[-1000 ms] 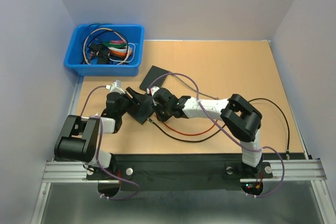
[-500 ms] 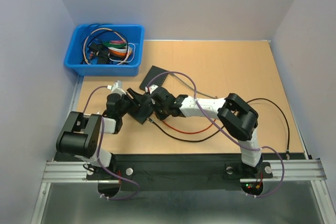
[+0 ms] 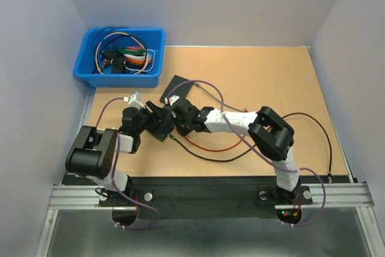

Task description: Insert the plug into the switch port

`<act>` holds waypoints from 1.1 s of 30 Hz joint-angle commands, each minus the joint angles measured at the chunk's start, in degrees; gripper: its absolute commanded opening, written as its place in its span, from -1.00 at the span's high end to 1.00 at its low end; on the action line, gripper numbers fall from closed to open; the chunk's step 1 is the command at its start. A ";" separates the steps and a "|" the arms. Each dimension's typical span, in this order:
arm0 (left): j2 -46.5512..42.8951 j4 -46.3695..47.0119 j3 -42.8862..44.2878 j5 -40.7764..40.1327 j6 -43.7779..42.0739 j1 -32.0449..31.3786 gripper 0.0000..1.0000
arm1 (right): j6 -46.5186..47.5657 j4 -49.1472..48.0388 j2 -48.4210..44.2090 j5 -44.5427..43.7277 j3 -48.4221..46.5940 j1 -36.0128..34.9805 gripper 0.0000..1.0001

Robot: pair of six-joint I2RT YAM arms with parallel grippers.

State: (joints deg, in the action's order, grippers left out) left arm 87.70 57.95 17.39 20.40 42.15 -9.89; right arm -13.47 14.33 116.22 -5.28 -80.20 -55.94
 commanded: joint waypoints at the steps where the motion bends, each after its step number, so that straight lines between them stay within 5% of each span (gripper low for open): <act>1: 1.68 -4.08 -0.25 -0.10 -2.34 0.13 -0.22 | -0.23 -4.31 0.49 1.58 -3.82 -0.22 0.99; 9: -0.50 -4.95 0.28 0.25 -1.99 0.13 -0.22 | -0.24 -4.22 0.67 1.94 -3.91 -0.40 0.99; 19: -14.13 -23.75 6.86 -14.23 -8.31 0.22 -0.31 | -0.68 -4.31 1.37 0.97 -2.24 -0.40 0.99; 33: -1.39 -24.73 12.76 -8.45 -8.05 1.10 -0.26 | 0.29 -4.31 0.67 0.09 -2.33 -0.31 0.99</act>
State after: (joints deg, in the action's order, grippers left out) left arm 87.72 31.14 30.35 8.99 33.87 -8.88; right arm -13.67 14.00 116.84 -4.14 -80.95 -55.94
